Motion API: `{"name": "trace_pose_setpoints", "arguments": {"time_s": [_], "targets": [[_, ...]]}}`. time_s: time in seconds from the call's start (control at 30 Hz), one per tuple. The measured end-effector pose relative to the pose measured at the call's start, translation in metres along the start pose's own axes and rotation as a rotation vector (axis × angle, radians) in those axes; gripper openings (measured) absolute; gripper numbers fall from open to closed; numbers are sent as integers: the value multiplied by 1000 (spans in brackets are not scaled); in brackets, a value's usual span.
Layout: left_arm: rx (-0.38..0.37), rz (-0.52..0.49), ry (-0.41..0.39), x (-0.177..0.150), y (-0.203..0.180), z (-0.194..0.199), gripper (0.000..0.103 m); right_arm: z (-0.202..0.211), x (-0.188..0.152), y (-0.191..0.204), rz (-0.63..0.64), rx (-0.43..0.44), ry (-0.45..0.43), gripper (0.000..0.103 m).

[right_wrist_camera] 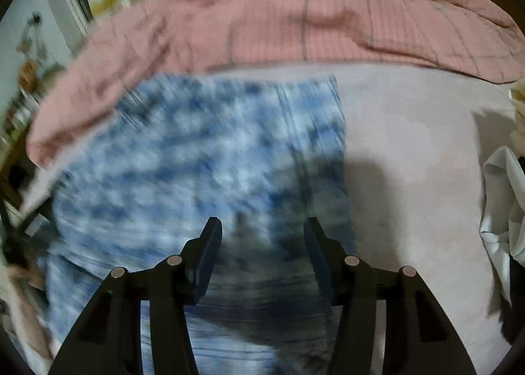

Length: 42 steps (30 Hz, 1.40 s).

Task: Fold large clothes

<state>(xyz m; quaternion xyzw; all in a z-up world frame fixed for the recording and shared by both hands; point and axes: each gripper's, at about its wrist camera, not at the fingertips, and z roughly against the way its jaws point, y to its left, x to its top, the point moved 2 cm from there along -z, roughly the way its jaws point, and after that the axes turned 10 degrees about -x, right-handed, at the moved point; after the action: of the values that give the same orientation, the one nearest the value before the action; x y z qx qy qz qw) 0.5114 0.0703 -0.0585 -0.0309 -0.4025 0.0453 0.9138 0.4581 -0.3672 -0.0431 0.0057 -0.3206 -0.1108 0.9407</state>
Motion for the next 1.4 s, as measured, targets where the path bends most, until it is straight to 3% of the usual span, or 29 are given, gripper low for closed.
{"name": "trace_pose_setpoints", "arguments": {"time_s": [0.03,0.07,0.1,0.13,0.27,0.33,0.37,0.4,0.43,0.5,0.57,0.6,0.63,0.77,0.83,0.87,0.9,0.93,1.0,1.1,1.23,1.33,1.4], "targets": [[4,-1,14,0,1,-2,25,3,1,2,15,-40,-15,55],[12,-3,31,0,1,-4,48,4,1,4,37,-87,-24,55],[19,-3,42,-1,3,-6,63,1,0,4,55,-132,-16,55],[12,-3,42,-1,3,-5,64,-3,-1,3,61,-158,-6,55],[-166,30,70,-1,0,-2,75,-23,-7,-9,22,-229,25,56],[-173,43,117,-4,-1,-11,70,-35,-8,-13,16,-243,44,56],[-142,26,161,-8,-3,-18,46,-39,-8,-15,11,-243,46,56],[-116,-3,188,-11,-6,-23,34,-40,-8,-16,2,-235,41,56],[-108,-50,196,-14,-13,-26,31,-44,-7,-19,-4,-231,41,57],[-92,-103,184,-16,-23,-26,15,-43,-8,-20,-9,-233,36,57],[-61,-145,165,-16,-32,-26,13,-44,-7,-21,-16,-228,11,49],[-58,-148,163,-17,-32,-27,13,-43,-6,-21,-20,-233,5,35],[-63,-141,167,-17,-31,-30,13,-42,-5,-21,-23,-244,3,30],[-107,-86,175,-15,-22,-32,14,-44,-6,-18,12,-260,9,30],[-83,-94,167,-13,-21,-28,21,-42,-5,-17,15,-269,10,30],[-66,-100,153,-12,-22,-22,33,-37,-4,-16,13,-283,9,30],[-53,-95,137,-10,-22,-16,56,-31,-2,-15,13,-287,3,30],[-59,-71,106,-6,-20,-5,66,-21,0,-14,9,-279,-13,30],[-106,-28,29,4,-17,22,69,8,6,-10,-14,-225,-77,35],[-110,-52,-80,18,-21,72,69,58,11,-2,-39,-149,-198,64],[-167,-60,-275,24,-27,171,72,131,3,18,-3,-88,-318,72],[-195,-79,-437,19,-31,250,85,181,-16,26,-23,-78,-396,88],[-216,-63,-509,12,-29,290,92,212,-33,29,-34,-81,-432,88]]}}
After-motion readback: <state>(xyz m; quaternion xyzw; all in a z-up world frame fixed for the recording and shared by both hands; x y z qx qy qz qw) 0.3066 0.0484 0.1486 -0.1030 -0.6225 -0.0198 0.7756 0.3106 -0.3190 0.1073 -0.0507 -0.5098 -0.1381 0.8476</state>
